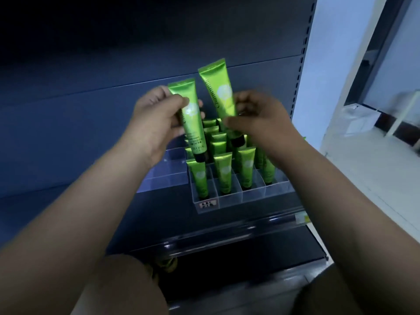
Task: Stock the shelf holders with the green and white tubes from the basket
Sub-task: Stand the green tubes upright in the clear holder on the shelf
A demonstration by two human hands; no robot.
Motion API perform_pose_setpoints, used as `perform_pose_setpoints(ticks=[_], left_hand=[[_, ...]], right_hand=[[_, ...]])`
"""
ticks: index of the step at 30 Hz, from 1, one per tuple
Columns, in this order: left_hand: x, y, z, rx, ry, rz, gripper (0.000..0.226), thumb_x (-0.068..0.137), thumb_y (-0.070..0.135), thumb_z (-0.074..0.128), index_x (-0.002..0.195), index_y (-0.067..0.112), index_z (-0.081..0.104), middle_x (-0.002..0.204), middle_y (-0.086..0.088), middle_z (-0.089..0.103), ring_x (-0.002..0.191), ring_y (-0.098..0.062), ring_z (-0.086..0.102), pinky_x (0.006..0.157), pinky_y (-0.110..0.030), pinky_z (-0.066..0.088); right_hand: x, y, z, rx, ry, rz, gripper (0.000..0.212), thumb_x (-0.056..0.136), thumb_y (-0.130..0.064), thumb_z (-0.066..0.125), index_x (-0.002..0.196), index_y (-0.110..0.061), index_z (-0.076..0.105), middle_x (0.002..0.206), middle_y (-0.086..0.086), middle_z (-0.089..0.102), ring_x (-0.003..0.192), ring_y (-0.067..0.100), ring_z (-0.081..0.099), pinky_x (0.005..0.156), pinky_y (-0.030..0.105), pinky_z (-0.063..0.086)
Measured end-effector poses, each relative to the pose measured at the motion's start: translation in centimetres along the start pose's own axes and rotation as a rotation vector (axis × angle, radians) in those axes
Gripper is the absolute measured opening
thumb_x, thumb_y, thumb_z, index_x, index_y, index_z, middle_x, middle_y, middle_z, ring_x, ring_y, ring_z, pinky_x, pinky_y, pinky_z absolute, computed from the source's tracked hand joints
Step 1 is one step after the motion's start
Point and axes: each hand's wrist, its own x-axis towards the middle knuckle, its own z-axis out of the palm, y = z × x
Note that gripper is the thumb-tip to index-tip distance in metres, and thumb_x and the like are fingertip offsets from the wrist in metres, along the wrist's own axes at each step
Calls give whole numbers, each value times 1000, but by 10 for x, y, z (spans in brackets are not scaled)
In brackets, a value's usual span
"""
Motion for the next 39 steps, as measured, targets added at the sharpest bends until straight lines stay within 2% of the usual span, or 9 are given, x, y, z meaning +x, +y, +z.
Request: perform_pose_setpoints(ticks=[3,8,12,16,18,20,26,32,39], left_hand=[[25,3,18,13,-44,28,26,96,-3,55,83,17,46,101,-24,76,95,-38,76,83,-47,61],[67,-5,46,146,-35,87,25,91,4,67,79,17,51,89,-17,62,81,-27,68,73,-38,58],[92,-21,65,312,-6,116,29,84,15,76,71,23,51,89,-12,62,80,-22,63,71,-37,54],[106,-34,78,282,32,114,30,88,9,73,71,22,52,86,-11,62,70,-19,64,67,-31,57],[108,-39,84,270,24,140,16,89,4,71,87,18,63,91,-11,64,77,-20,69,71,-34,62],[110,-44,89,268,31,147,20,88,2,71,101,17,66,95,-11,62,83,-23,71,72,-36,63],[115,-45,88,266,91,113,19,86,4,72,97,18,66,95,-8,67,92,-30,74,81,-43,64],[113,-42,81,275,36,137,16,88,5,72,97,17,66,90,-6,67,79,-20,71,72,-37,62],[112,-54,87,258,17,99,16,88,5,73,99,15,68,91,-7,69,82,-21,72,73,-36,61]], right_hand=[[15,11,-24,53,83,-15,37,77,-1,75,111,-9,66,93,13,69,78,26,68,76,44,58],[34,37,-57,117,164,1,45,81,1,71,122,-15,62,75,-3,69,71,20,67,71,41,57],[44,52,-72,161,210,35,29,85,-7,74,111,-10,61,86,6,68,72,20,67,66,36,56],[52,54,-85,192,246,44,30,81,-17,75,106,-12,58,94,15,70,81,30,70,76,59,58],[55,55,-88,205,260,43,31,80,-17,74,106,-11,57,94,16,70,82,36,71,76,64,56],[57,56,-88,201,269,45,32,79,-18,74,105,-11,57,95,20,69,82,35,70,75,62,57],[61,65,-89,269,288,76,32,82,-10,72,110,-5,58,90,10,65,77,26,69,70,50,60],[65,73,-87,283,288,112,27,83,-10,72,107,-7,58,93,11,65,77,25,69,74,54,61],[70,73,-84,328,257,106,19,88,-3,68,103,-6,57,90,11,60,69,21,65,64,37,59]])
